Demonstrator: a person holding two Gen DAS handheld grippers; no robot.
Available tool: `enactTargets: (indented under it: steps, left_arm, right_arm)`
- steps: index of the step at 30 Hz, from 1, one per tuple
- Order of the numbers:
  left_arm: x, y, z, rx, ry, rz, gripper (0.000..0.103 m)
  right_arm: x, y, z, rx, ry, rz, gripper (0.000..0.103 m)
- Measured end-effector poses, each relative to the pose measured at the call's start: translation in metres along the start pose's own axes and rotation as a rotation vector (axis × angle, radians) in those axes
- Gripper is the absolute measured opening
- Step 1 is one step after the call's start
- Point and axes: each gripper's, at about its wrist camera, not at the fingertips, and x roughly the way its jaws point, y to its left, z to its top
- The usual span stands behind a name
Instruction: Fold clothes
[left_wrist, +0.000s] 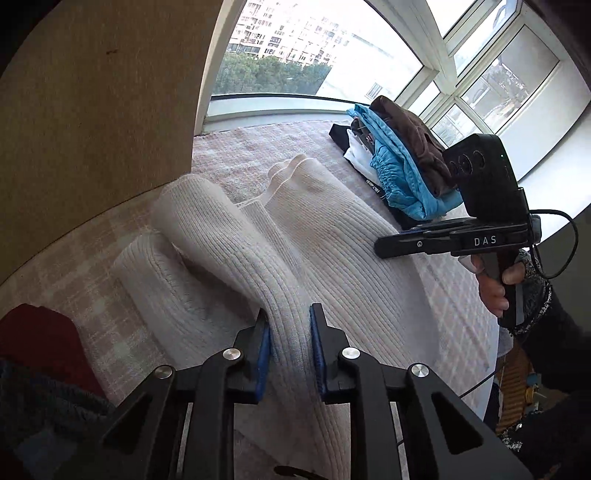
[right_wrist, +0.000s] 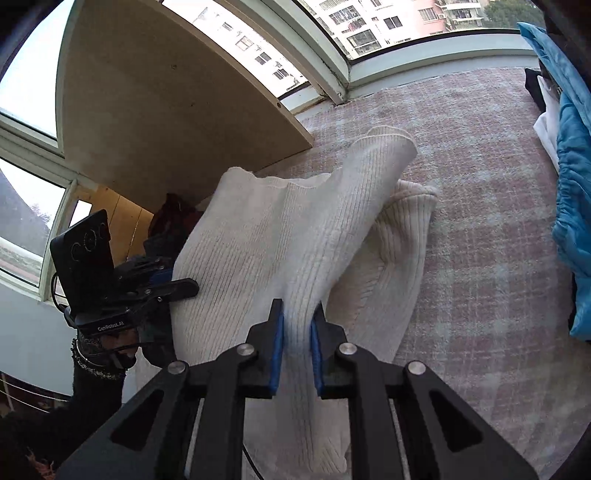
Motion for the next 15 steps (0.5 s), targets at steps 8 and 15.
enactTargets:
  steps: [8,15]
  left_arm:
    - [-0.009,-0.001,-0.019,-0.042,0.015,0.013,0.04]
    - [0.019,-0.069,0.012,0.164,0.065,-0.014,0.047]
  right_arm:
    - [-0.045,-0.017,-0.059,-0.037,-0.049,0.047,0.04]
    - [-0.017,0.005,-0.119,-0.358,0.12,-0.117,0.04]
